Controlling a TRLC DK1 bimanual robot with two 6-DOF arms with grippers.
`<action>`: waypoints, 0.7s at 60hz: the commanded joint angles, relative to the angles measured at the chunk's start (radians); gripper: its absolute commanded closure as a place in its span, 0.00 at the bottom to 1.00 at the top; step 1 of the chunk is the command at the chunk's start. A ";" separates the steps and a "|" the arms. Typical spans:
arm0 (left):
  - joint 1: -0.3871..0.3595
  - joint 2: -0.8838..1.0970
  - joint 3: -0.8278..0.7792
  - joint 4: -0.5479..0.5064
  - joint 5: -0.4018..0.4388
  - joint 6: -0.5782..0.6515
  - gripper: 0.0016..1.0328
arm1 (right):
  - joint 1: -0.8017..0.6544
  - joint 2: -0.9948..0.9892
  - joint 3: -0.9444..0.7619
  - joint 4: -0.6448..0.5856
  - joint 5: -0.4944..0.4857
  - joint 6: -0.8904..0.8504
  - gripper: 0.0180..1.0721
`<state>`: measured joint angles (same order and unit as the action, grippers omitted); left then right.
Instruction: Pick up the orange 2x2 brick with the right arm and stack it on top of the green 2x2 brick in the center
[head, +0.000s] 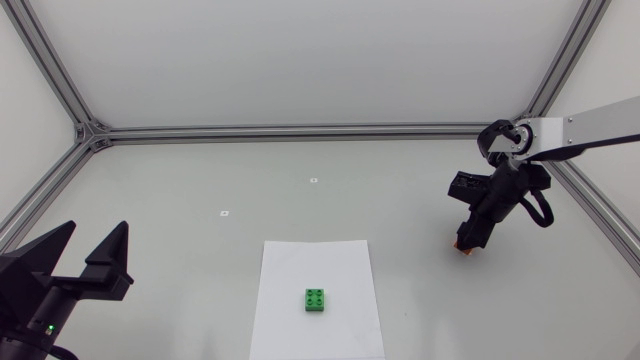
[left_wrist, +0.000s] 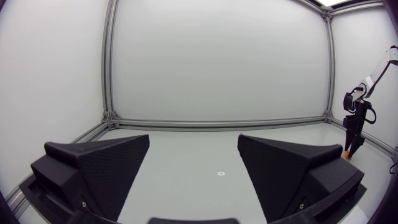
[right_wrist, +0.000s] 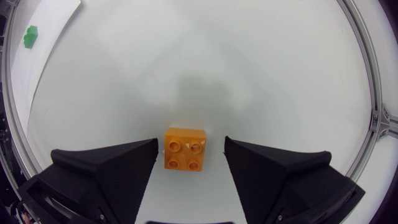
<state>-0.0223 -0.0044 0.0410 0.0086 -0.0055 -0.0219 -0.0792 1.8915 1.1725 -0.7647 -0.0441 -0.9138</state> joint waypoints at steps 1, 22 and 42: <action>0.002 -0.008 -0.041 -0.015 0.004 0.013 0.04 | 0.009 0.027 0.021 -0.027 0.006 -0.014 0.30; 0.002 -0.008 -0.041 -0.015 0.004 0.013 0.04 | -0.005 0.034 0.018 -0.033 0.006 -0.023 0.30; 0.002 -0.008 -0.041 -0.015 0.004 0.013 0.04 | -0.010 0.040 0.027 -0.038 0.006 -0.025 0.38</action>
<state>-0.0227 -0.0044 0.0410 0.0086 -0.0055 -0.0219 -0.0822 1.9091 1.1839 -0.7856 -0.0441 -0.9176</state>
